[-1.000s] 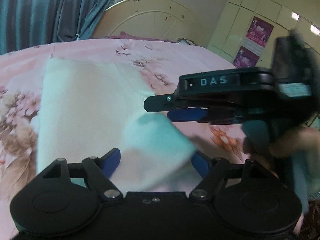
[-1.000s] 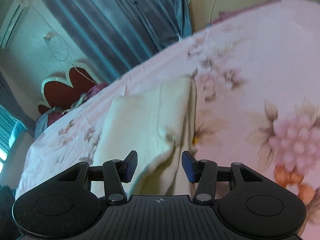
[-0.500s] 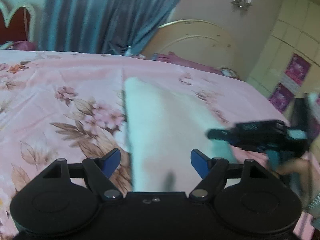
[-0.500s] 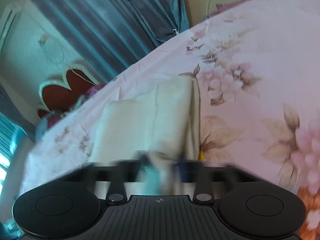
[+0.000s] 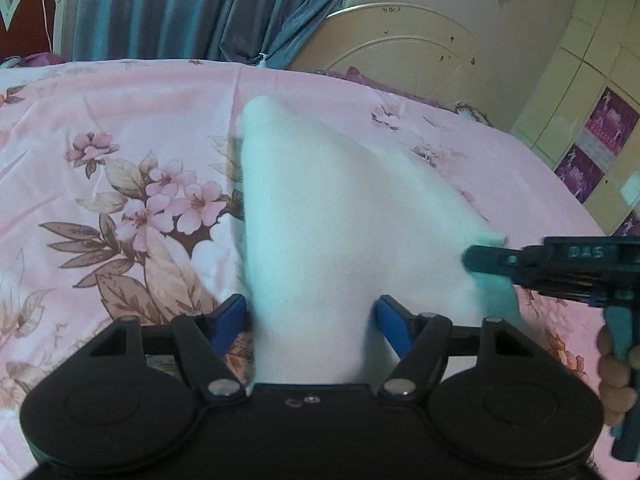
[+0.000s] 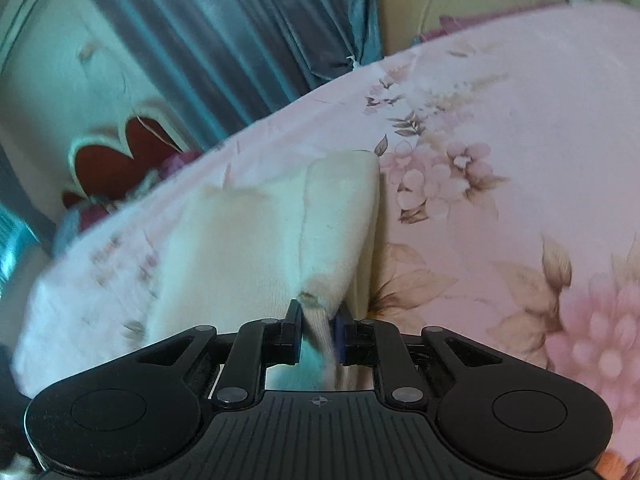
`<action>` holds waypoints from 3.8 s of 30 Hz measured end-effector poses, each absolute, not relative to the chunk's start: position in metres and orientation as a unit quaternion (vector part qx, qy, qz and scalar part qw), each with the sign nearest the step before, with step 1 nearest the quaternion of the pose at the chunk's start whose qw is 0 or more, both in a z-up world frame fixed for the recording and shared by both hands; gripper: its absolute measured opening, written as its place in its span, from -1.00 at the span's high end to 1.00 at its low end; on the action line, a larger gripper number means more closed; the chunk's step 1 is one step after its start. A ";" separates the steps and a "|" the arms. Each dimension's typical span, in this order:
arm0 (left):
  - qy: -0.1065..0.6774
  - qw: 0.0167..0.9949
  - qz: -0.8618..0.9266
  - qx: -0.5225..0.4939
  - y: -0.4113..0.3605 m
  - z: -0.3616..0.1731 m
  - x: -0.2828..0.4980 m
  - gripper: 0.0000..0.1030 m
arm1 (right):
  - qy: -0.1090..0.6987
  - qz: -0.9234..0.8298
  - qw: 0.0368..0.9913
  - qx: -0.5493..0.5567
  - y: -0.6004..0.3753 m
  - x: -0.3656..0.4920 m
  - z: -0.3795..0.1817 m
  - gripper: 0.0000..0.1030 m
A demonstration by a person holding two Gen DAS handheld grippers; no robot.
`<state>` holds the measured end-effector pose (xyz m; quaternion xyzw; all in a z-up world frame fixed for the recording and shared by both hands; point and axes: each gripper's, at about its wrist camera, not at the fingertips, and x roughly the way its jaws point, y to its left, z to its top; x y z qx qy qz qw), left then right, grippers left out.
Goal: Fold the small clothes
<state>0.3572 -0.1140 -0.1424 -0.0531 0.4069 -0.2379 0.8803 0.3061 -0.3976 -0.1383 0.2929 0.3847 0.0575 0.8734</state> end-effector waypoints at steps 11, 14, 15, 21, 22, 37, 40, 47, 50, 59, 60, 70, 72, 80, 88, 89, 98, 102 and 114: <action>0.389 0.889 -0.225 -0.084 -0.107 -0.116 0.379 -0.36 | 0.425 0.061 0.858 0.283 -0.388 0.250 -0.150 0.73; 0.392 0.892 -0.211 -0.079 -0.112 -0.118 0.395 -0.37 | 0.427 0.056 0.858 0.280 -0.385 0.239 -0.154 0.74; 0.399 0.890 -0.209 -0.078 -0.112 -0.121 0.400 -0.38 | 0.427 0.057 0.858 0.281 -0.386 0.238 -0.154 0.74; 0.399 0.888 -0.211 -0.092 -0.110 -0.118 0.409 -0.38 | 0.379 0.052 0.883 0.273 -0.396 0.251 -0.125 0.73; 0.398 0.888 -0.210 -0.091 -0.111 -0.116 0.413 -0.38 | 0.372 0.048 0.884 0.278 -0.400 0.260 -0.122 0.73; 0.412 0.881 -0.170 -0.161 -0.111 -0.132 0.481 -0.35 | 0.374 0.010 0.883 0.284 -0.419 0.409 -0.135 -0.26; 0.411 0.879 -0.172 -0.169 -0.110 -0.138 0.485 -0.30 | 0.392 0.009 0.871 0.295 -0.420 0.424 -0.150 0.00; 0.398 0.893 -0.160 -0.133 -0.110 -0.150 0.488 -0.07 | 0.382 -0.029 0.900 0.209 -0.410 0.428 -0.162 0.64; 0.394 0.897 -0.160 -0.123 -0.113 -0.142 0.485 -0.02 | 0.374 -0.019 0.897 0.236 -0.417 0.424 -0.161 0.63; 0.399 0.899 -0.148 -0.104 -0.123 -0.143 0.490 -0.18 | 0.370 -0.006 0.910 0.187 -0.395 0.431 -0.147 -0.28; 0.399 0.899 -0.148 -0.102 -0.123 -0.143 0.490 -0.19 | 0.376 -0.008 0.908 0.182 -0.393 0.433 -0.151 -0.27; 0.404 0.901 -0.141 -0.065 -0.118 -0.125 0.482 -0.35 | 0.351 -0.010 0.920 0.173 -0.393 0.409 -0.128 -0.27; 0.399 0.904 -0.144 -0.053 -0.118 -0.120 0.476 -0.35 | 0.342 -0.004 0.925 0.165 -0.390 0.400 -0.121 -0.04; 0.383 0.908 -0.167 -0.026 -0.119 -0.108 0.439 -0.40 | 0.347 0.032 0.930 0.114 -0.367 0.359 -0.117 0.27; 0.398 0.900 -0.178 -0.018 -0.123 -0.122 0.409 -0.42 | 0.377 0.027 0.920 0.102 -0.364 0.339 -0.143 0.27; 0.398 0.900 -0.177 -0.012 -0.125 -0.126 0.409 -0.42 | 0.378 0.025 0.918 0.115 -0.367 0.339 -0.147 0.27; 0.399 0.899 -0.177 -0.037 -0.110 -0.113 0.395 -0.38 | 0.369 0.032 0.912 0.178 -0.378 0.319 -0.128 0.27; 0.403 0.895 -0.186 -0.036 -0.102 -0.113 0.373 -0.38 | 0.372 0.042 0.912 0.167 -0.373 0.292 -0.120 0.27; 0.440 0.876 -0.194 -0.026 -0.101 -0.138 0.338 -0.36 | 0.428 0.048 0.884 0.183 -0.364 0.238 -0.149 0.80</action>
